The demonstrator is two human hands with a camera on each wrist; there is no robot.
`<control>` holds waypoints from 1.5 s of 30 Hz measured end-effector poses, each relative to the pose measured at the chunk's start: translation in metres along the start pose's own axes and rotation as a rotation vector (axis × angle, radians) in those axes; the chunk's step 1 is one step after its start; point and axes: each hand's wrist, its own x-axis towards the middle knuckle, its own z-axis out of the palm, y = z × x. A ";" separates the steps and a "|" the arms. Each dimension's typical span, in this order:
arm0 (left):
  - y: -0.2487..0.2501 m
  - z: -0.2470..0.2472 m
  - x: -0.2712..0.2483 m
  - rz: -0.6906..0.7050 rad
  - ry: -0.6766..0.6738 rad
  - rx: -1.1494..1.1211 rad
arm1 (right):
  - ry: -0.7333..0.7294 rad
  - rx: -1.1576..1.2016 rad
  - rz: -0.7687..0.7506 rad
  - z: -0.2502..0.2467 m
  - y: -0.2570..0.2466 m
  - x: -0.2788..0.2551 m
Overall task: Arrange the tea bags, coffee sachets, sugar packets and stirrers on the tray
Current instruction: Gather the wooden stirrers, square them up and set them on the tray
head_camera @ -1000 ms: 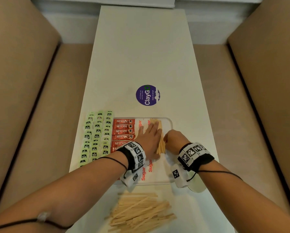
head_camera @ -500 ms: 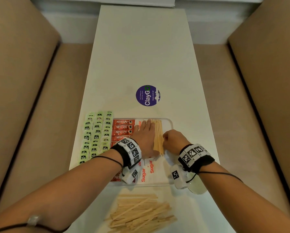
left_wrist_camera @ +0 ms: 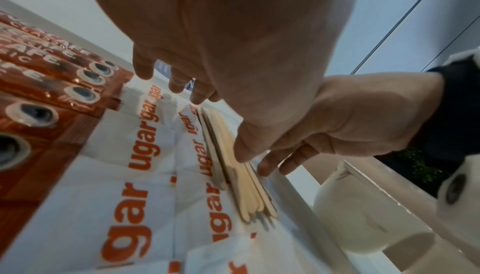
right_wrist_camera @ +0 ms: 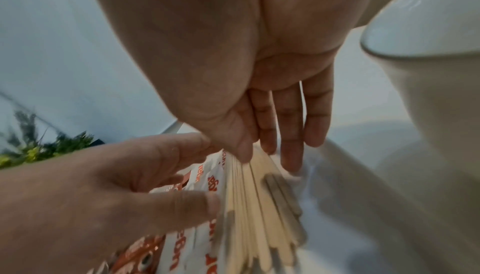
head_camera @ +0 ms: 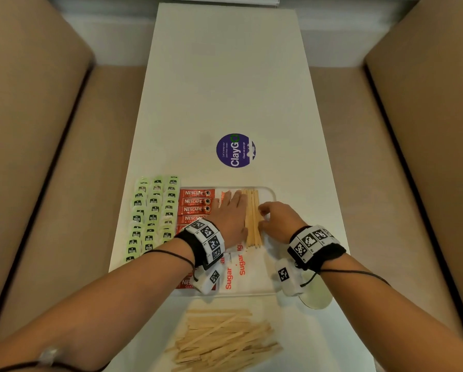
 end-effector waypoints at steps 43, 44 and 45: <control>-0.006 0.006 -0.003 0.098 0.106 -0.039 | -0.133 -0.326 0.066 0.035 -0.014 -0.010; -0.004 0.008 -0.004 0.115 0.078 -0.030 | -0.119 -0.340 0.066 0.035 -0.014 -0.010; -0.002 0.009 -0.005 0.127 0.053 -0.025 | -0.106 -0.355 0.063 0.035 -0.015 -0.010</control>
